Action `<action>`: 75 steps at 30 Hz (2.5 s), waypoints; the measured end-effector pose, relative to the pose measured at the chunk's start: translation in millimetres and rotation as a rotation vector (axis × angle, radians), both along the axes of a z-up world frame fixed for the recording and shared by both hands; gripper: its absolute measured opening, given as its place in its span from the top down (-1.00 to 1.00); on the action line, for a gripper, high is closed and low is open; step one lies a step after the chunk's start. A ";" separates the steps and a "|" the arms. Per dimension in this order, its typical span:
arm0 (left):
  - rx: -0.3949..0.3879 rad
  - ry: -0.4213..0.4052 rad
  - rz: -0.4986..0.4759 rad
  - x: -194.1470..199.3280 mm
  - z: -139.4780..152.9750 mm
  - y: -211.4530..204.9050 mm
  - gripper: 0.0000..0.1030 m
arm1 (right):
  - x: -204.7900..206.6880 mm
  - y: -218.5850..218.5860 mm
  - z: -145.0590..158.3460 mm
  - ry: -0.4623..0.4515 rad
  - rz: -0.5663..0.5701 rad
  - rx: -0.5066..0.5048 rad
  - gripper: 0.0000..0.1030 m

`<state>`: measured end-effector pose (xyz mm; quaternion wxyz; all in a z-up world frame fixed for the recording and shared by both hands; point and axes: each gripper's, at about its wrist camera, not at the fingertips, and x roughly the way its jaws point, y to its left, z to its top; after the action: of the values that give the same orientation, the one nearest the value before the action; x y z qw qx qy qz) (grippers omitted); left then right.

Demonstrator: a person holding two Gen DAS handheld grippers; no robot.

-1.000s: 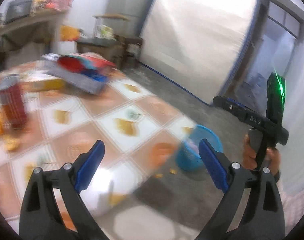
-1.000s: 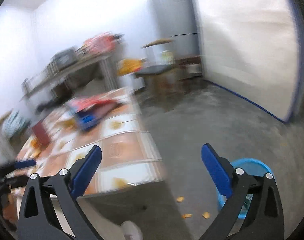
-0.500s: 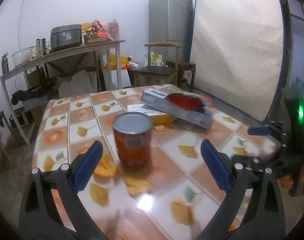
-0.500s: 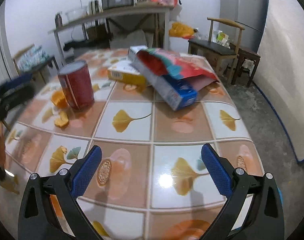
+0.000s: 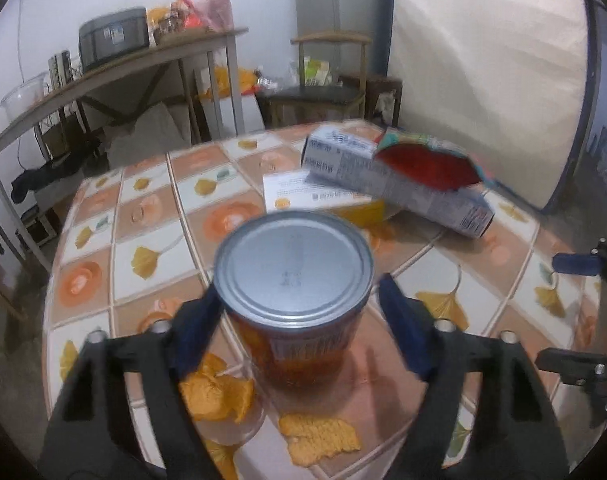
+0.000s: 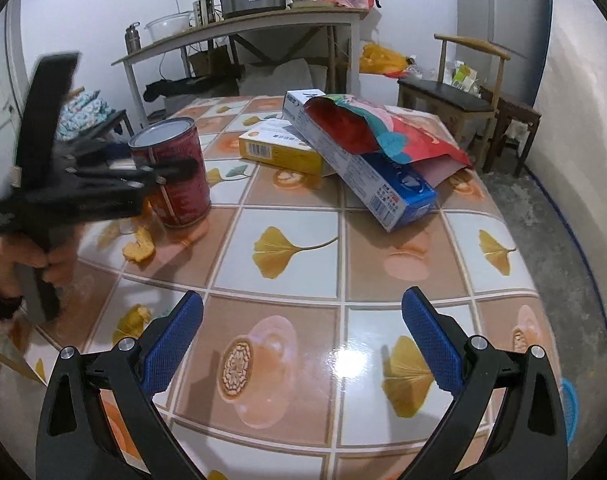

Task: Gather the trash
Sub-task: 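Grasp the red can with the left tool and lift it, then pinch small orange peel pieces with the right tool while the left tool holds the can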

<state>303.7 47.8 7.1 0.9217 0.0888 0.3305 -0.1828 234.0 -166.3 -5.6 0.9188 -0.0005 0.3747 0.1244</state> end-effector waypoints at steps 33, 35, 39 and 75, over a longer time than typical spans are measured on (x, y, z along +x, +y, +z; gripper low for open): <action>-0.221 -0.061 0.217 -151.5 15.2 117.1 -0.20 | 70.1 88.9 37.9 0.246 0.439 0.282 -0.61; -0.225 -0.059 0.218 -153.0 10.4 120.6 -0.20 | 87.7 108.9 35.1 0.284 0.463 0.282 -0.45; -0.254 -0.053 0.236 -153.2 3.0 129.2 -0.20 | 122.1 135.6 17.7 0.377 0.458 0.282 -0.16; -0.294 -0.034 0.243 -149.7 -10.8 145.3 -0.20 | 64.9 170.9 -4.3 0.205 0.565 -0.209 0.80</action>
<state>154.0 193.1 -3.6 0.9454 -0.0844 0.2930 -0.1149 298.9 4.6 -9.9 0.8004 -0.1865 0.4609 0.3349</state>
